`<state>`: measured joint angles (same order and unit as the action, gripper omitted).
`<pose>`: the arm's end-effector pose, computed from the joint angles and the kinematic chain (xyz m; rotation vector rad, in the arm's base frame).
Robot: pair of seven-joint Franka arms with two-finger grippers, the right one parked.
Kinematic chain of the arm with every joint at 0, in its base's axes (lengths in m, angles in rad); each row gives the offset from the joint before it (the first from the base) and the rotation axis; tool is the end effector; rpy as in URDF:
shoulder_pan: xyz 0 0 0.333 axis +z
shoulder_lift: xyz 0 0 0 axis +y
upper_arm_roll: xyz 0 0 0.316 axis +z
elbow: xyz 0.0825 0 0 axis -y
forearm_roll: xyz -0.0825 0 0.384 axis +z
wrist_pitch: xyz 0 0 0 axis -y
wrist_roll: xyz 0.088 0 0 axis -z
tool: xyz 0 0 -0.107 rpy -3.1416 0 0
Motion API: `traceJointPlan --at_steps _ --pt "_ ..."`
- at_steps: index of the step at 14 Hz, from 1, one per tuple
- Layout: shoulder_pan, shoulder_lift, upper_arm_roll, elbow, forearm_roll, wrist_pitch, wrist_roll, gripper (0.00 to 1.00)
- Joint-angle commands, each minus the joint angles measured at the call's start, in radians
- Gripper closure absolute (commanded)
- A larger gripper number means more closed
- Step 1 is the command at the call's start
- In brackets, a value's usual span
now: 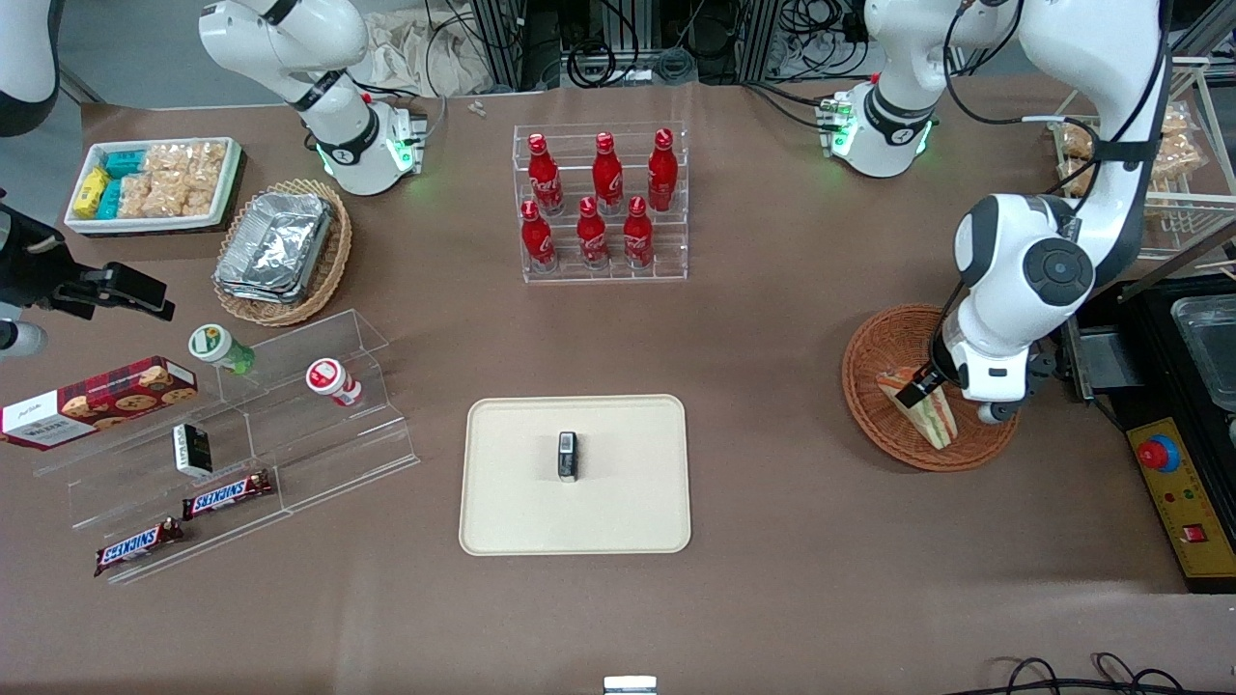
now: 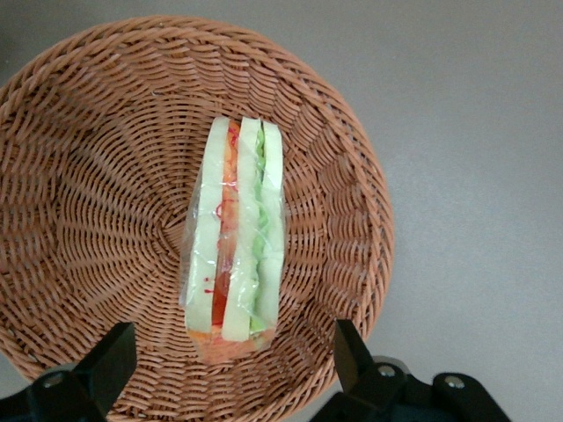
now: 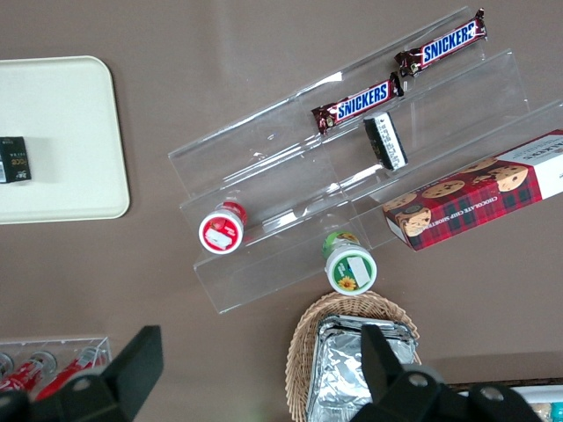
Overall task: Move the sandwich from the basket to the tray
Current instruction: 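Lower the open left gripper around the sandwich and close it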
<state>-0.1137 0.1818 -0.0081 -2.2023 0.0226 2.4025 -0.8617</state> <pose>0.5479 -0.0669 0.3012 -2.9348 -1.1105 -0.0358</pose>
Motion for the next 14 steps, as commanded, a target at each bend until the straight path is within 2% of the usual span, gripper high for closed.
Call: traceJointPlan --at_steps 1,11,12,13,14 --pt "0.002 0.001 0.005 -0.025 0.011 0.035 -0.007 0.00" --pt "0.002 0.090 0.011 -0.025 0.010 0.139 0.013 0.02" --pt "0.002 0.093 0.011 -0.025 0.010 0.139 0.016 0.12" --pt "0.002 0.096 0.011 -0.025 0.010 0.139 0.018 0.26" --pt "0.002 0.096 0.011 -0.025 0.010 0.139 0.020 0.45"
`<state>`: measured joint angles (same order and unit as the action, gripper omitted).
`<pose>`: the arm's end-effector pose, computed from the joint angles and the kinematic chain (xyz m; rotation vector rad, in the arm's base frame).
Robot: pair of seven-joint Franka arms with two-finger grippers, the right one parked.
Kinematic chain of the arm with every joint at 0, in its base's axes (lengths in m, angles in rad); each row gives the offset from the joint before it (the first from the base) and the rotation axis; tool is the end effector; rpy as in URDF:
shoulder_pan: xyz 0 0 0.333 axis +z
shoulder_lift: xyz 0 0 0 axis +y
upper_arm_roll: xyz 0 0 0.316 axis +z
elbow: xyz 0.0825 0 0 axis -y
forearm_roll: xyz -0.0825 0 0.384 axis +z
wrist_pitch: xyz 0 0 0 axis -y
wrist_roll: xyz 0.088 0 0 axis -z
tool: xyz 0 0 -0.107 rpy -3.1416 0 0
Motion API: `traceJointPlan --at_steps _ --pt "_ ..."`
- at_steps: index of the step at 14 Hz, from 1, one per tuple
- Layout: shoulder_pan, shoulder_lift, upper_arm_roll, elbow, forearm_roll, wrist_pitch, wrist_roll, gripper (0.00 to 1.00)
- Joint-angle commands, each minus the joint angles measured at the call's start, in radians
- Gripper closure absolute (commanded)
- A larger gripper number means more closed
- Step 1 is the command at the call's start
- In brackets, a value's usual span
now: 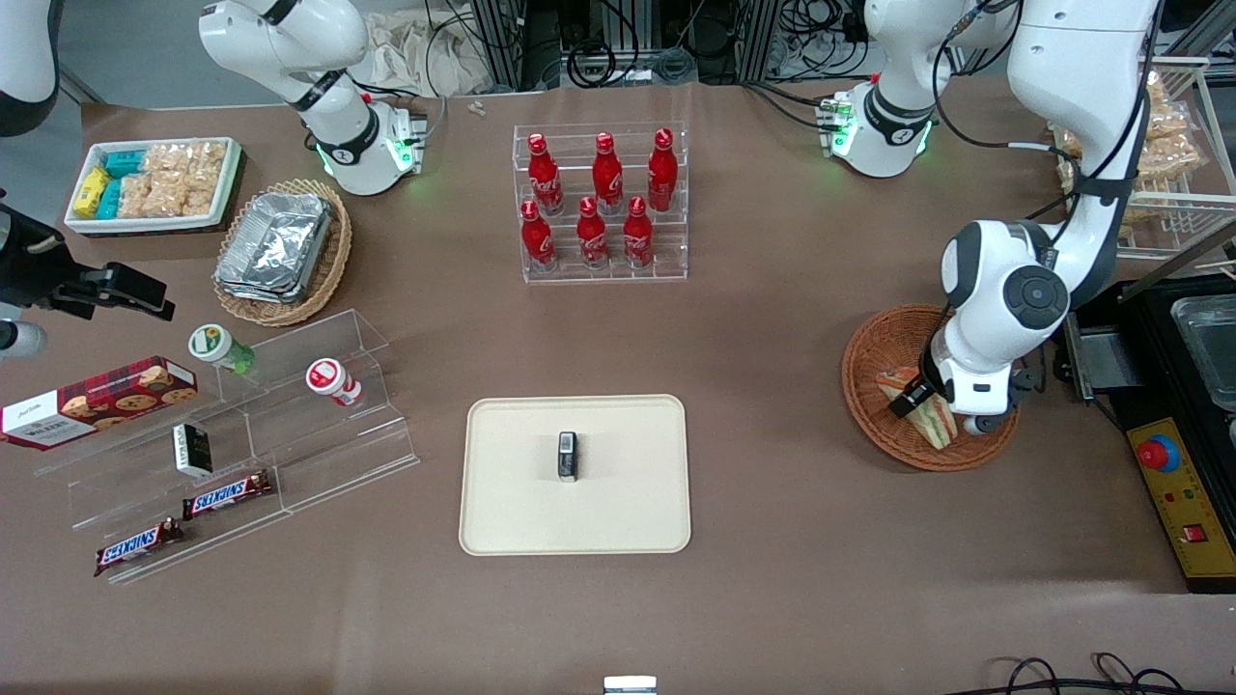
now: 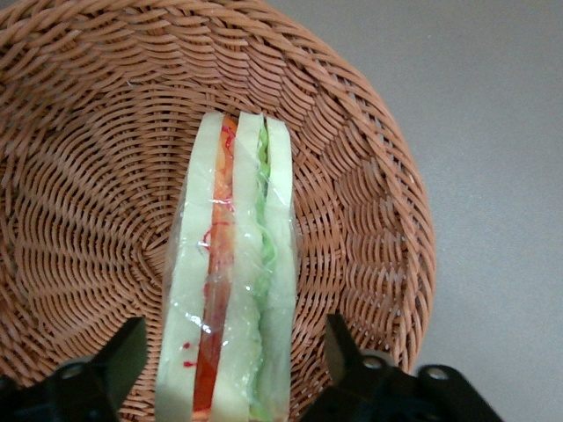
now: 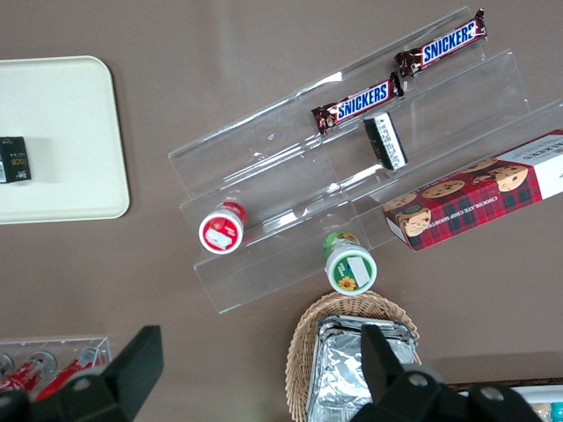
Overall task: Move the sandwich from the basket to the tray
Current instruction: 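Lower the open left gripper around the sandwich and close it, then lift the sandwich out of the basket with the left gripper, then carry the sandwich over the cream tray beside the black box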
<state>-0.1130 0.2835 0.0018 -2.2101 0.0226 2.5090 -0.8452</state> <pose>0.5513 -0.0617 0.2513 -2.9374 -1.0986 -0.0315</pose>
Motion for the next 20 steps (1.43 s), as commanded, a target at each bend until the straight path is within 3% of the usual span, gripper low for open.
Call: traceJointPlan --at_steps 1,2,3,8,11,13,17,20 --pt "0.001 -0.006 0.001 -0.017 0.010 0.033 0.008 0.67" --pt "0.001 -0.006 0.001 -0.016 0.010 0.031 0.018 0.92" --pt "0.001 -0.006 0.001 -0.014 0.010 0.030 0.018 1.00" --pt "0.003 -0.020 0.003 0.001 0.010 0.004 0.020 1.00" --pt "0.001 -0.095 0.024 0.064 0.007 -0.171 0.102 1.00" --pt "0.001 -0.127 0.038 0.174 0.002 -0.360 0.159 1.00" --pt "0.000 -0.122 0.038 0.540 -0.006 -0.778 0.316 1.00" --pt "-0.016 -0.101 0.023 0.725 -0.004 -0.903 0.435 1.00"
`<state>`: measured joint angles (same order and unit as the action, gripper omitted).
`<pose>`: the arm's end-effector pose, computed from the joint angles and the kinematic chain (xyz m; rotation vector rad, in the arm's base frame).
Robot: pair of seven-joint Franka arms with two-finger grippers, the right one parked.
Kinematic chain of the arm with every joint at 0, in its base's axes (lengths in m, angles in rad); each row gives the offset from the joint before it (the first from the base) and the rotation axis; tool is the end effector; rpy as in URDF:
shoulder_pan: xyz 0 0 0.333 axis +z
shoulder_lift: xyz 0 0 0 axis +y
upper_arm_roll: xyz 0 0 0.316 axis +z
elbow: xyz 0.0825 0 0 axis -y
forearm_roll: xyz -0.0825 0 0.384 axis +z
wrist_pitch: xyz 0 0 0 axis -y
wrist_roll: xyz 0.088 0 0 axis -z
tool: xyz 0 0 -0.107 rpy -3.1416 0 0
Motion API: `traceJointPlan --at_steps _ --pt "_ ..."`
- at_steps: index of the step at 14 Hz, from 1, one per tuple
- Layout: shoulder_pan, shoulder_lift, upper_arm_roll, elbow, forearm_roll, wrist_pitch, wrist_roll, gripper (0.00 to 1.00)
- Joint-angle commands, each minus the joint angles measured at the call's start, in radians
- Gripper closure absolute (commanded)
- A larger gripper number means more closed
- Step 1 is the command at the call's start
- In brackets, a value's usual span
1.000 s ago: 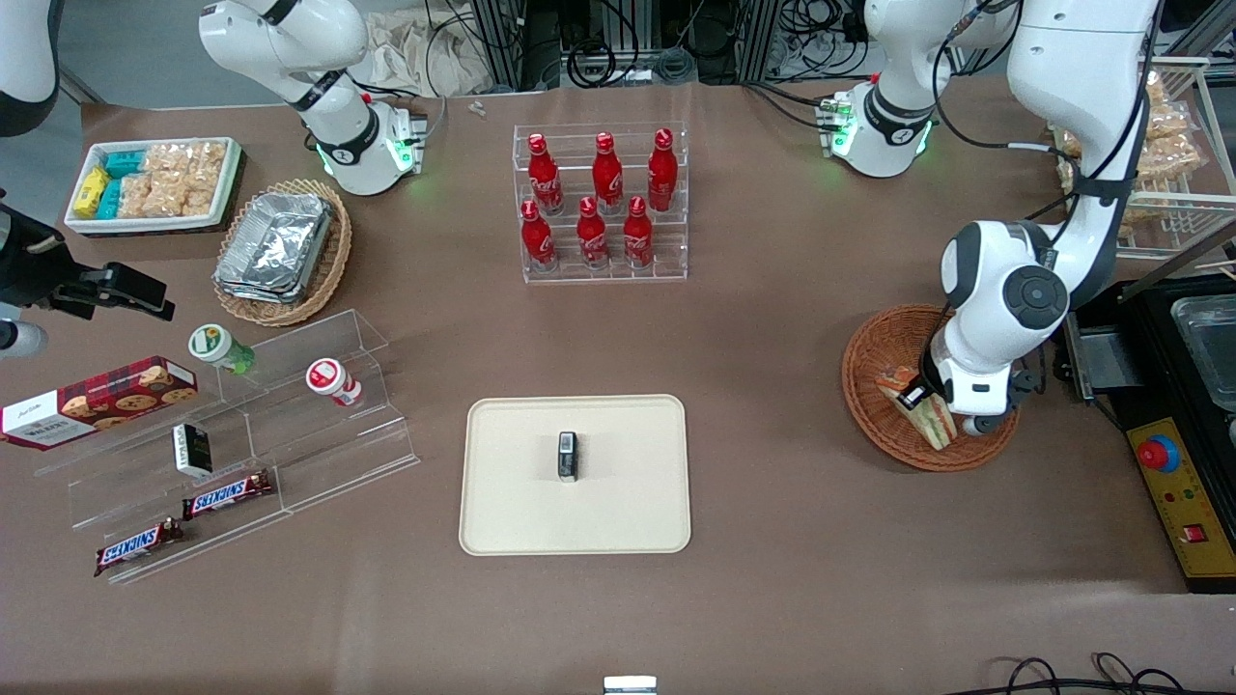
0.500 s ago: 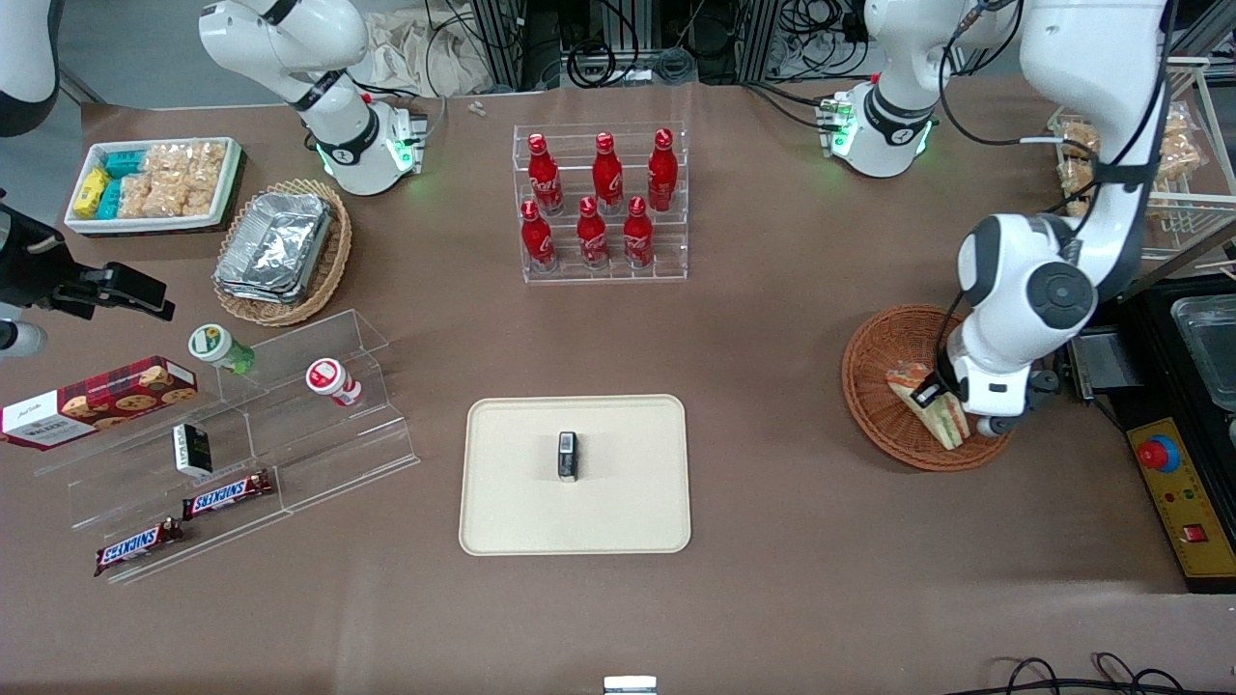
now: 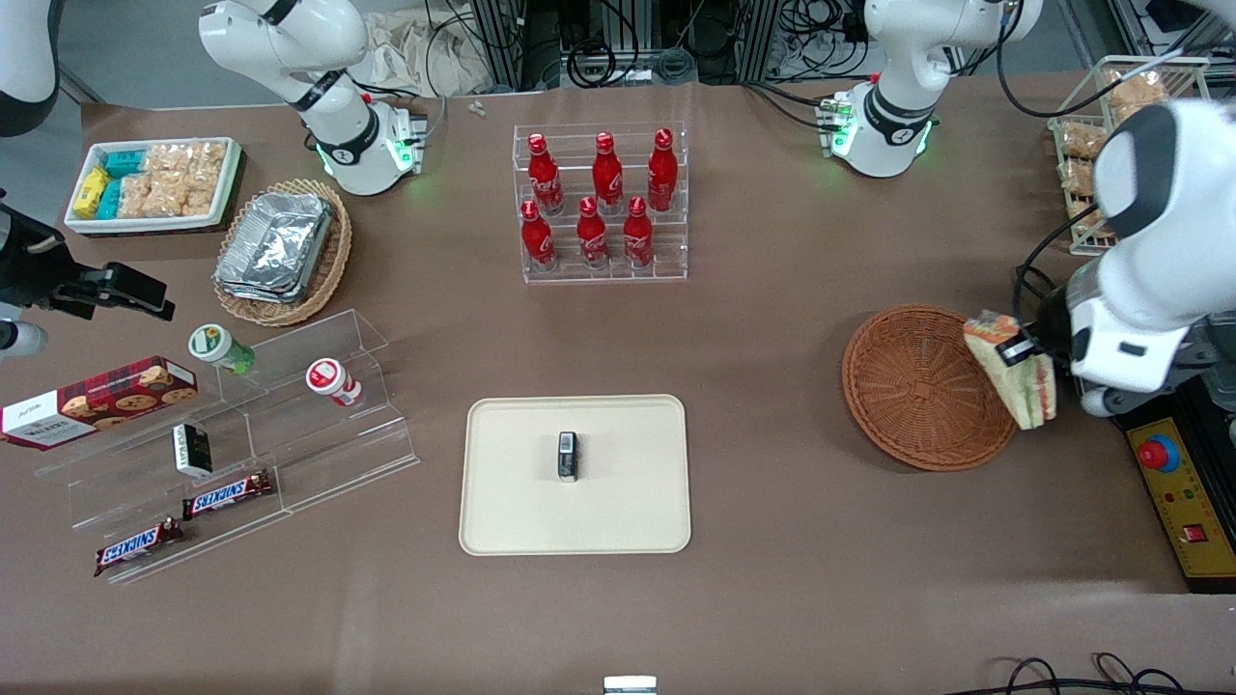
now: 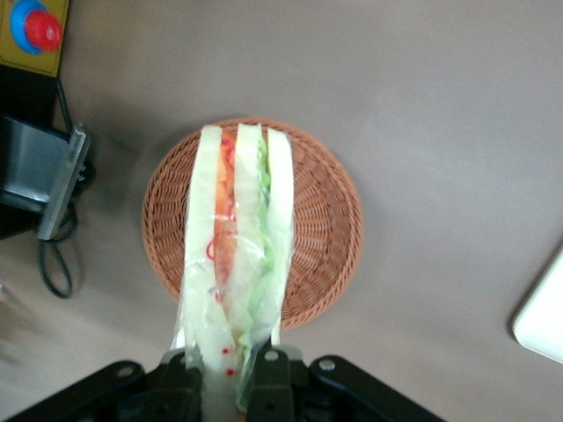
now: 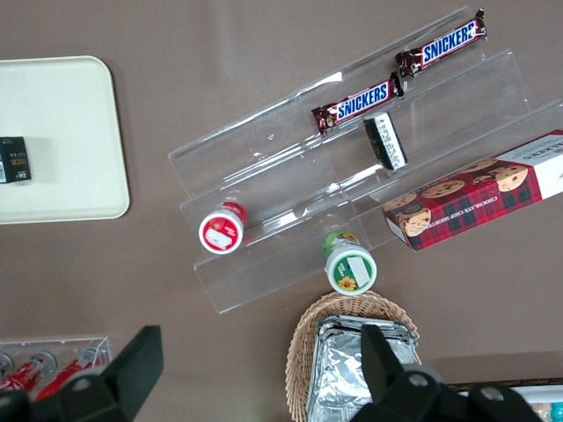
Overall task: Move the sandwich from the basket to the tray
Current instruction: 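Carry the sandwich over the cream tray beside the black box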
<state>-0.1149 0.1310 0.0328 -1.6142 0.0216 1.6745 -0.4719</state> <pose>0.5939 -0.0478 0.5373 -3.0385 -0.5949 0.0943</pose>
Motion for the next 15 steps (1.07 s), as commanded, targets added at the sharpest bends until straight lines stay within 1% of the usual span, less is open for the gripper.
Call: traceJointPlan --at_steps 1,4,5,7,8,9,11,12,15 --pt "-0.025 0.062 -0.045 0.161 -0.003 -0.074 0.062 1.00" --pt "-0.029 0.107 -0.187 0.180 0.000 -0.065 0.050 1.00" --pt "-0.029 0.139 -0.221 0.195 0.000 -0.061 0.027 1.00" --pt "-0.034 0.247 -0.284 0.255 -0.002 -0.027 -0.063 1.00" --pt "-0.040 0.296 -0.315 0.270 0.001 0.020 -0.101 1.00" --pt "-0.067 0.344 -0.339 0.279 0.011 0.083 -0.149 1.00" --pt "-0.155 0.421 -0.338 0.287 0.021 0.195 -0.214 1.00" --pt "-0.176 0.458 -0.338 0.287 0.037 0.249 -0.218 1.00" --pt "-0.227 0.559 -0.336 0.287 0.043 0.378 -0.218 1.00"
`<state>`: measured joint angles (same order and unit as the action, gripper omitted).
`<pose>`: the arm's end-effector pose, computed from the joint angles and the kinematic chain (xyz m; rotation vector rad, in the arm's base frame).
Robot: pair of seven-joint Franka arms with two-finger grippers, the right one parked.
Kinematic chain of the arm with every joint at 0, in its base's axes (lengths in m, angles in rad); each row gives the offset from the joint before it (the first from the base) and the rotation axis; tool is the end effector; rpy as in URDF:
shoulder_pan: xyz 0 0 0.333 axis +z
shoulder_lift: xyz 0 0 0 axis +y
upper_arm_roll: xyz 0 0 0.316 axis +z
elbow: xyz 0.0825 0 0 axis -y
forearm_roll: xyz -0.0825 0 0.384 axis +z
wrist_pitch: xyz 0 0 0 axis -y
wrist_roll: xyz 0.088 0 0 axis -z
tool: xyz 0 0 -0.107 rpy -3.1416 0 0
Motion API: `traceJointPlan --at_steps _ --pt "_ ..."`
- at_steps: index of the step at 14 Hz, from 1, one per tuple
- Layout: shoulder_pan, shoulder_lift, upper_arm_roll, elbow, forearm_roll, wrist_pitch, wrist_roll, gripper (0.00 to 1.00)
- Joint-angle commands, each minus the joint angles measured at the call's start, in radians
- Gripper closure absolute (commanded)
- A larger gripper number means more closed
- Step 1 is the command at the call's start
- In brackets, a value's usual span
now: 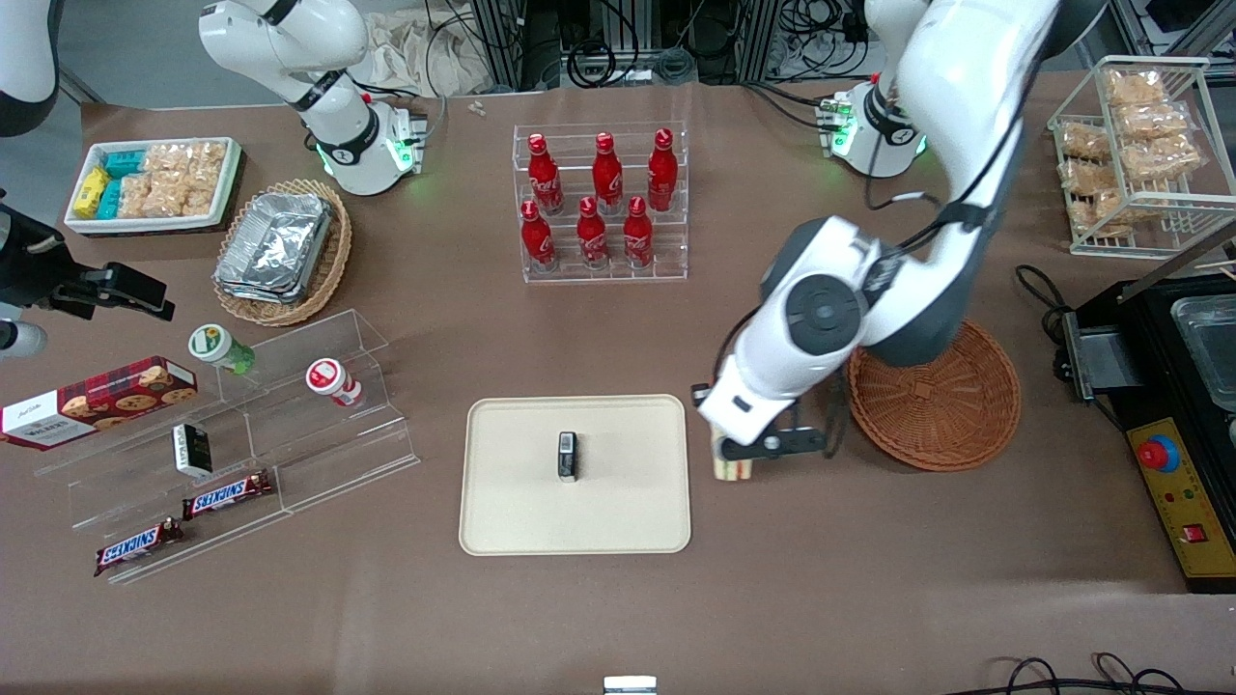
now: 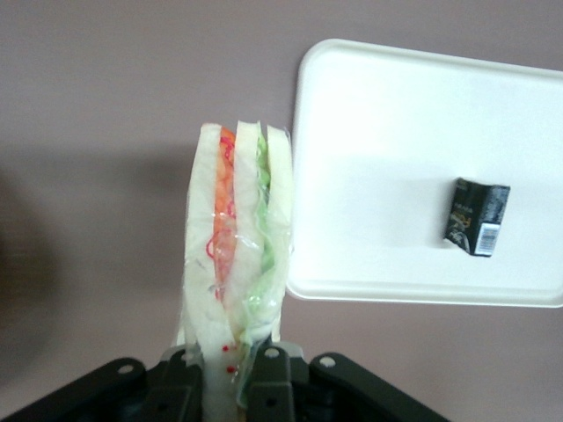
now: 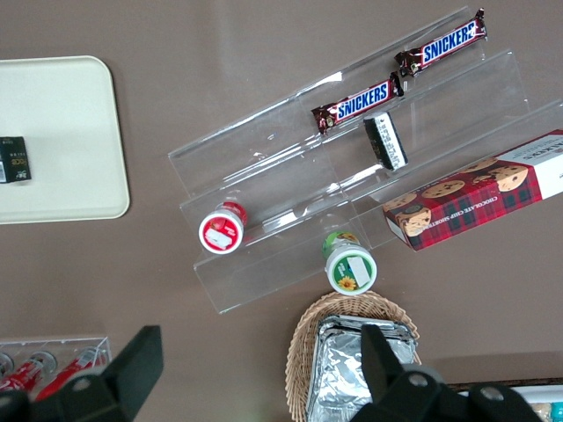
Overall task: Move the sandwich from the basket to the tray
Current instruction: 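Carry the sandwich over the cream tray beside the black box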
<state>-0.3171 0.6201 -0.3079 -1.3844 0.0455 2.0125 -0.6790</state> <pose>0.6124 -0.3829 0.3648 3.0085 0.1394 -0.0803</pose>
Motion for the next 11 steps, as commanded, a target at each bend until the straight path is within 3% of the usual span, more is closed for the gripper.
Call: traceJointPlan --at_steps 1,5,11 --pt "-0.036 0.096 0.004 0.057 0.019 0.070 -0.010 1.00" --pt "-0.089 0.177 0.006 0.057 0.079 0.150 -0.013 1.00" --pt "-0.082 0.231 0.006 0.061 0.079 0.261 0.001 1.00"
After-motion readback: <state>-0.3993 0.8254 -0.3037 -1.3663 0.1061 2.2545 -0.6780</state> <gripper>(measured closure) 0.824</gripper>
